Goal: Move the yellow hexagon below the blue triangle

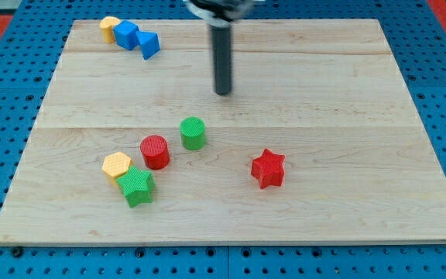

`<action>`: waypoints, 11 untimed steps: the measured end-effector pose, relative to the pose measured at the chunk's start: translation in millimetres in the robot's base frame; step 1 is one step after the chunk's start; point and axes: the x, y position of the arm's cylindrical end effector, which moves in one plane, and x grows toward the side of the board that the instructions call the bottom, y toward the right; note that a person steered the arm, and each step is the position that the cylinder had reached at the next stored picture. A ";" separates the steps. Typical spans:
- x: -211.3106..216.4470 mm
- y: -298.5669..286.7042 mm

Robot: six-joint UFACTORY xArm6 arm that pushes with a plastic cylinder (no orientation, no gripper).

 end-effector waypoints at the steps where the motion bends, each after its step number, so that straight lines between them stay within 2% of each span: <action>1: 79.2 2.8; 2: 133.6 -68.1; 3: 191.7 -85.2; 4: 203.1 -154.9; 5: 150.7 -205.6; 6: 127.7 -176.5; 8: 133.5 -137.8; 9: 89.5 -141.1; 10: 30.5 -191.4; 11: -3.0 -192.2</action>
